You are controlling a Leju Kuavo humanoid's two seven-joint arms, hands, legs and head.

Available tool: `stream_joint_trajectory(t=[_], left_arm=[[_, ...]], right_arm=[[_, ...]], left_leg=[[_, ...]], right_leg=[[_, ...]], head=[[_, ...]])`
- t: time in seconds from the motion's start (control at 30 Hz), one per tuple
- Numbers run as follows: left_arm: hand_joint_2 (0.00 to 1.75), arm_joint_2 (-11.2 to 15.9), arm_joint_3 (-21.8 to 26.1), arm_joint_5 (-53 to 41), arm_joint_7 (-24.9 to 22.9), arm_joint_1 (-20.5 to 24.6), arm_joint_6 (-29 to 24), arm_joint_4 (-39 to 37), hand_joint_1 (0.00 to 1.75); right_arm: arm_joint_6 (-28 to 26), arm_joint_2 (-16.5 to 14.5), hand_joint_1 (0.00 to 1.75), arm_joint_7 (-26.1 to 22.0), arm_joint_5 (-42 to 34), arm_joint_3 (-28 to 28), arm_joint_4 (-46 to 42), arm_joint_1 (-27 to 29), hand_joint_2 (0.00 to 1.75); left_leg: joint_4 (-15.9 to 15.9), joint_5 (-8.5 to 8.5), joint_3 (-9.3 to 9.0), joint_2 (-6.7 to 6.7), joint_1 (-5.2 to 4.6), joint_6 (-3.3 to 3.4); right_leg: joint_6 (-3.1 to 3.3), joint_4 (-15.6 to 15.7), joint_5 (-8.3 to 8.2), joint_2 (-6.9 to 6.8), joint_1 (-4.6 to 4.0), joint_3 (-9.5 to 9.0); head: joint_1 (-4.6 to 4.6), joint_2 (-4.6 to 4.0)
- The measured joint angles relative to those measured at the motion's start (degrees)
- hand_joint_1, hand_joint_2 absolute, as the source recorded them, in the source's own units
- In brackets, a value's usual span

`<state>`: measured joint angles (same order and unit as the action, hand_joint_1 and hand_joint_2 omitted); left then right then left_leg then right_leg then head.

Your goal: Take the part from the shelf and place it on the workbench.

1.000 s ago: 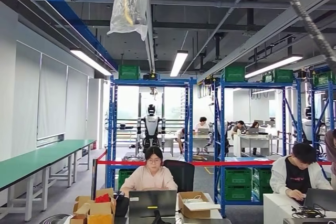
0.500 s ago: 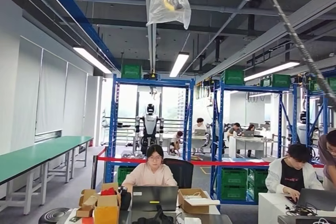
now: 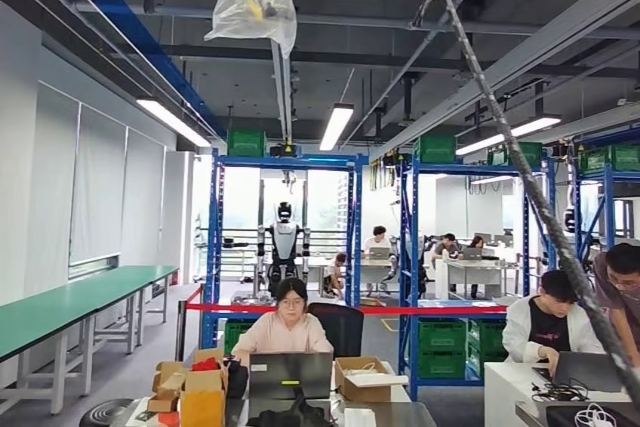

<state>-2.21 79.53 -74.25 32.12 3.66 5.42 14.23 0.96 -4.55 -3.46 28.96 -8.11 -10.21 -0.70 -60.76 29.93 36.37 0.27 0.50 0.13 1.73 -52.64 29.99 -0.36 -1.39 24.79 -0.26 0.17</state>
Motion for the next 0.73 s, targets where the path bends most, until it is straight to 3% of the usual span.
stream_joint_trajectory(t=[0.03,0.1,0.13,0.17,0.2,0.27,0.33,0.43,0.47,0.5,0.53,0.63,0.67,0.73], left_arm=[[0.0,0.0,0.0,0.1,0.0,0.0,0.0,0.0,0.0],[0.0,0.0,0.0,0.5,0.0,0.1,0.0,0.0,0.0],[0.0,0.0,0.0,0.8,-0.1,0.2,0.0,0.0,0.0],[0.0,0.0,0.0,0.9,-0.3,0.3,0.0,0.0,0.0],[0.0,0.0,0.0,0.9,-0.5,0.3,0.0,0.0,0.0],[0.0,0.0,0.0,0.9,-0.8,0.3,-0.1,0.0,0.0],[0.0,0.0,0.0,0.8,-1.2,0.1,-0.1,0.0,0.0],[0.0,0.1,0.0,0.8,-1.6,0.1,-0.3,0.0,0.0],[0.0,0.1,0.0,0.8,-1.7,0.1,-0.3,0.0,0.0],[0.0,0.1,0.0,0.8,-1.8,0.0,-0.4,0.0,0.0],[0.0,0.1,0.0,0.7,-1.9,0.0,-0.5,0.0,0.0],[0.0,0.1,0.0,0.6,-1.9,0.1,-0.5,0.0,0.0],[0.0,0.1,0.0,0.5,-1.9,0.2,-0.6,0.0,0.0],[0.0,0.1,0.0,0.4,-2.0,0.2,-0.6,0.0,0.0]], right_arm=[[0.0,0.0,0.0,-0.1,0.1,0.0,0.0,0.0,0.0],[-0.1,-0.1,0.0,-0.2,0.5,-0.1,0.0,0.0,0.0],[-0.1,-0.1,0.0,-0.2,0.6,-0.1,0.0,0.1,0.0],[0.0,-0.1,0.0,0.0,0.7,-0.2,0.0,0.0,0.0],[0.1,-0.1,0.0,0.3,0.7,-0.3,0.0,0.0,0.0],[0.6,0.0,0.0,1.5,0.6,-0.5,0.1,0.0,0.0],[1.1,0.1,0.0,2.9,0.4,-0.9,0.2,0.1,0.0],[1.6,0.1,0.0,4.9,-0.1,-1.3,0.3,0.3,0.0],[1.6,0.1,0.0,5.3,-0.2,-1.5,0.3,0.4,0.0],[1.7,0.1,0.0,5.5,-0.3,-1.7,0.3,0.4,0.0],[1.7,0.1,0.0,5.7,-0.3,-1.9,0.3,0.5,0.0],[1.7,0.2,0.0,6.4,-0.3,-2.3,0.3,0.5,0.0],[1.7,0.2,0.0,6.6,-0.3,-2.4,0.3,0.5,0.0],[1.8,0.2,0.0,6.8,-0.3,-2.6,0.3,0.5,0.0]], left_leg=[[-4.2,2.09,0.47,0.0,0.07,-0.22],[-7.7,2.86,-2.79,0.0,0.56,-1.06],[-5.9,2.4,-6.04,-0.01,0.77,-1.35],[-1.1,1.93,-9.5,-0.02,0.94,-1.35],[1.8,3.32,-11.25,-0.06,0.91,-1.07],[3.5,4.19,-11.62,-0.03,0.73,-0.03],[3.4,3.4,-10.92,0.17,0.67,1.01],[3.4,2.14,-9.59,0.35,0.36,1.75],[3.4,1.8,-9.15,0.36,0.2,1.77],[3.3,1.5,-8.76,0.38,0.06,1.76],[3.3,1.24,-8.45,0.39,-0.05,1.75],[3.3,0.75,-8.03,0.37,-0.2,1.59],[3.3,0.62,-7.88,0.37,-0.23,1.41],[3.2,0.41,-7.58,0.38,-0.3,1.03]], right_leg=[[0.09,-0.4,-0.62,-0.12,0.01,1.27],[-0.27,-2.6,-2.58,-0.35,0.15,6.06],[-0.63,-4.0,-3.32,-0.41,0.18,8.32],[-1.07,-5.2,-3.8,-0.39,0.18,9.89],[-1.37,-5.9,-4.04,-0.37,0.14,10.52],[-2.02,-6.6,-4.6,-0.29,0.29,11.34],[-2.67,-8.3,-2.98,-0.14,0.59,12.21],[-3.35,-18.2,3.54,-0.06,1.05,15.38],[-3.41,-21.1,4.86,-0.05,1.11,16.04],[-3.4,-22.2,5.2,-0.02,1.13,15.76],[-3.27,-20.9,4.55,0.01,1.1,14.32],[-2.16,-9.1,0.5,0.27,0.66,6.49],[-1.8,-6.3,-0.12,0.34,0.45,4.91],[-1.48,-4.5,-0.18,0.39,0.25,4.16]], head=[[0.0,-0.01],[0.01,-0.02],[0.01,-0.03],[0.01,-0.03],[0.0,-0.03],[-0.02,-0.03],[-0.01,-0.03],[-0.01,-0.04],[-0.02,-0.04],[-0.02,-0.04],[-0.02,-0.04],[-0.02,-0.04],[-0.02,-0.04],[-0.02,-0.04]])
